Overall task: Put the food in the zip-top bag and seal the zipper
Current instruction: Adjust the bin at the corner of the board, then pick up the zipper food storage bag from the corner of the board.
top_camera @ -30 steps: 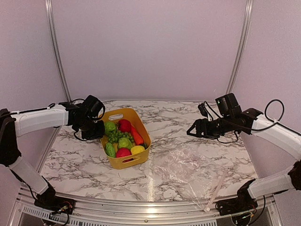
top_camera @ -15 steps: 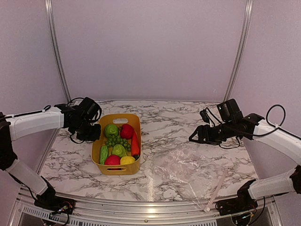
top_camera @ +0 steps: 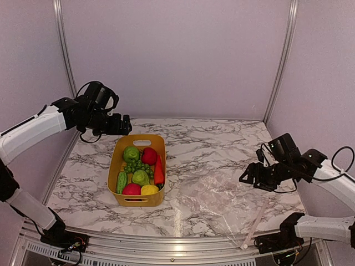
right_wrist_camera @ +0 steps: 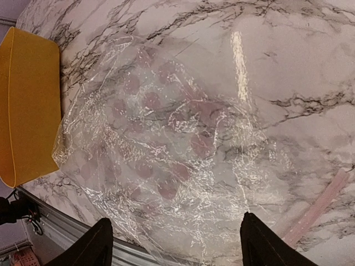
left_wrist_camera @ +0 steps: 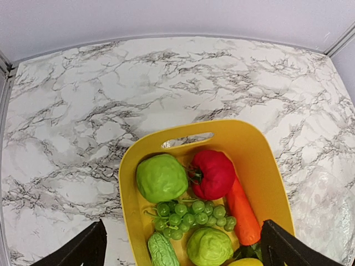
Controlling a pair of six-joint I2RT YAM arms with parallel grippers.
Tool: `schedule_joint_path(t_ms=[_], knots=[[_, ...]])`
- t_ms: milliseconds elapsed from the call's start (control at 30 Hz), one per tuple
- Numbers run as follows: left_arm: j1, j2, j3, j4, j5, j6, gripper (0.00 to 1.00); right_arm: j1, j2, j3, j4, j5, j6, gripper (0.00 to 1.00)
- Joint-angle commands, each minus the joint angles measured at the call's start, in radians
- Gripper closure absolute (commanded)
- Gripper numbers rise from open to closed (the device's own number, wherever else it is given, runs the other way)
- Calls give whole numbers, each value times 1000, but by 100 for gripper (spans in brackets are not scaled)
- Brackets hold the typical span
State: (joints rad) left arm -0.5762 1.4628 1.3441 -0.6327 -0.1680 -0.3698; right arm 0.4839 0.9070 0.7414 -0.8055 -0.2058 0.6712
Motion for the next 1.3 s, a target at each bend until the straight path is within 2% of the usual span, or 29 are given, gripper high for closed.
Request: schedule_joint_path(t_ms=[0, 133, 233, 333, 467, 533, 600, 667, 833, 1000, 1267], knots=[[-6, -1, 84, 39, 51, 51, 1, -4, -59, -53, -117, 50, 138, 24], [-22, 6, 131, 119, 59, 86, 1, -14, -106, -136, -140, -3, 243, 21], [-31, 0, 127, 198, 12, 34, 1, -27, -155, -176, -179, -11, 331, 20], [-30, -3, 98, 225, -72, -64, 1, -27, -229, -225, -237, -26, 449, 22], [-27, 6, 92, 199, -193, 12, 1, -28, -333, -320, -246, -90, 568, 26], [-13, -14, 50, 235, -271, -53, 1, -27, -362, -349, -241, -108, 609, 29], [13, -49, -4, 314, -191, -42, 1, -28, -379, -353, -249, -101, 626, 31], [19, -66, -36, 387, -129, -14, 6, -28, -376, -355, -258, -100, 634, 31], [19, -39, 2, 367, -45, -15, 12, -29, -342, -329, -292, -73, 647, 30], [20, -51, -5, 366, -35, -22, 13, -29, -259, -272, -330, -15, 606, 27], [19, -91, -27, 367, -42, -16, 14, -28, -113, -310, -201, -33, 574, 28]])
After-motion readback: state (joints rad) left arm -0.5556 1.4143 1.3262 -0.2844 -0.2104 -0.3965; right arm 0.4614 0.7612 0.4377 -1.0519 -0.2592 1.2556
